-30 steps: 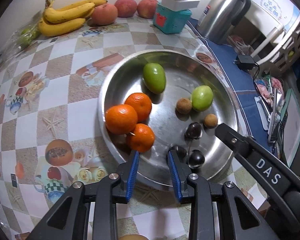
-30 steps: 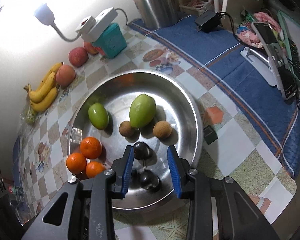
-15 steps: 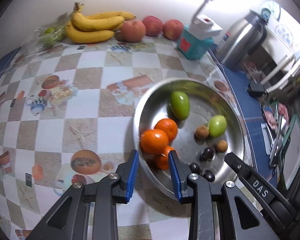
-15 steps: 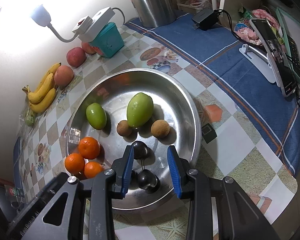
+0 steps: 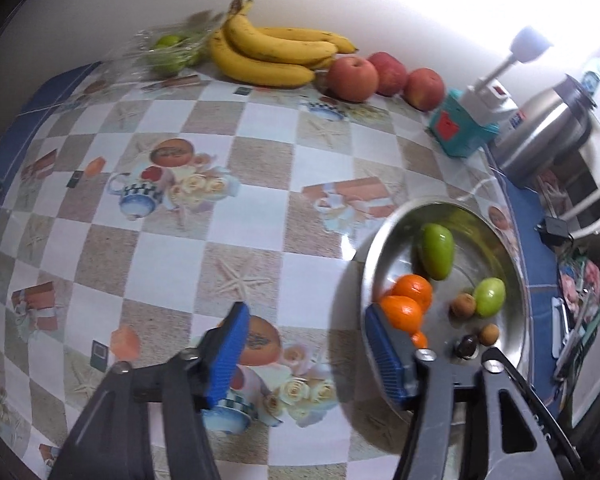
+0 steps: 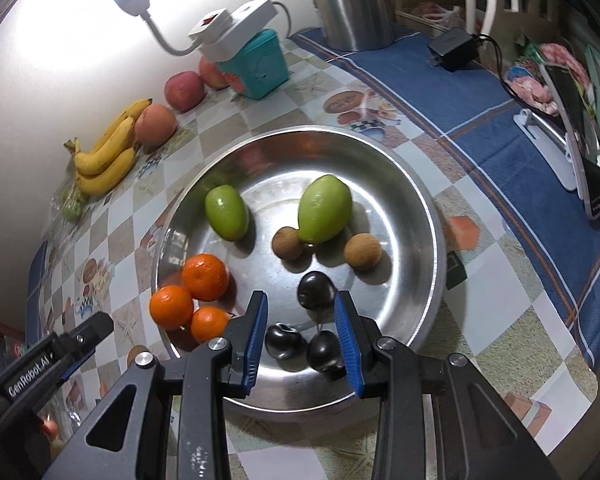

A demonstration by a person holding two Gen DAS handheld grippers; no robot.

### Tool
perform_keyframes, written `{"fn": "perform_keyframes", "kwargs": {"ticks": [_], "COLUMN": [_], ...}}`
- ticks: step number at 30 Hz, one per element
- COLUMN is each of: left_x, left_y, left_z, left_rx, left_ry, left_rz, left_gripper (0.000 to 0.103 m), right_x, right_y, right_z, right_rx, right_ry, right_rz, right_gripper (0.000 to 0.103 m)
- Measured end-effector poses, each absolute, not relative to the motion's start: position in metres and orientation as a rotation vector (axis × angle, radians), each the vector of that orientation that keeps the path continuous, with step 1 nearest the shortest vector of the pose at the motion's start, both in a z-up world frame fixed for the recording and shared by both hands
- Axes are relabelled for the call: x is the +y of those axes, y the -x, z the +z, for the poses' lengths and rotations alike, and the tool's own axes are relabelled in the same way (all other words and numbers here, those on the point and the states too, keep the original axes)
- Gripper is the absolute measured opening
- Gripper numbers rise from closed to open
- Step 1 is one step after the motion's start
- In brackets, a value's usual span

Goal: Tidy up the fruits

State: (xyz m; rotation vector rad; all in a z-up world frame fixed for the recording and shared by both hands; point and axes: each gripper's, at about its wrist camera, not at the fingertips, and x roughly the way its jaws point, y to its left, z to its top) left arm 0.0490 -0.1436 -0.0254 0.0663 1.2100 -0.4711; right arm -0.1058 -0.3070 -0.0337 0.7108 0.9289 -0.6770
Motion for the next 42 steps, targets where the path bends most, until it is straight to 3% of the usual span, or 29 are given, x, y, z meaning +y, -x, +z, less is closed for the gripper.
{"fn": "perform_keyframes", "kwargs": {"ticks": [3, 6, 9, 15, 19, 42], "left_x": [-0.139, -0.135, -0.131, -0.126, -0.123, -0.081], "left_y": [-0.053, -0.056, -0.057, -0.059, -0.059, -0.018], "left_z": [-0.029, -0.032, -0.033, -0.033, -0.037, -0.016], "left_rx": [1.21, 1.199, 1.183, 1.144, 1.131, 1.013], "left_ry": [-0.076, -0.095, -0.12, -0.168, -0.217, -0.302], "left_rz": [-0.434, -0.395, -0.365, -0.331, -0.3, -0.201], "left_gripper": [0.079, 0.092, 0.099, 0.103, 0.103, 0.103], "right_x": [-0.304, -0.302, -0.299, -0.291, -0.283, -0.233], "right_y": [0.102, 0.1, 0.097, 0.087, 0.082, 0.082], "right_z": [-0.035, -0.036, -0.039, -0.043, -0.043, -0.029], "right_rx": [0.942, 0.954, 0.975, 1.015, 1.029, 1.023], "right_ry": [-0.695, -0.685, -0.67, -0.627, -0.58, -0.415], "right_rz": [-0.671, -0.664, -0.665, -0.639, -0.63, -0.573], "right_gripper": [0.047, 0.048, 0.063, 0.064, 0.085, 0.086]}}
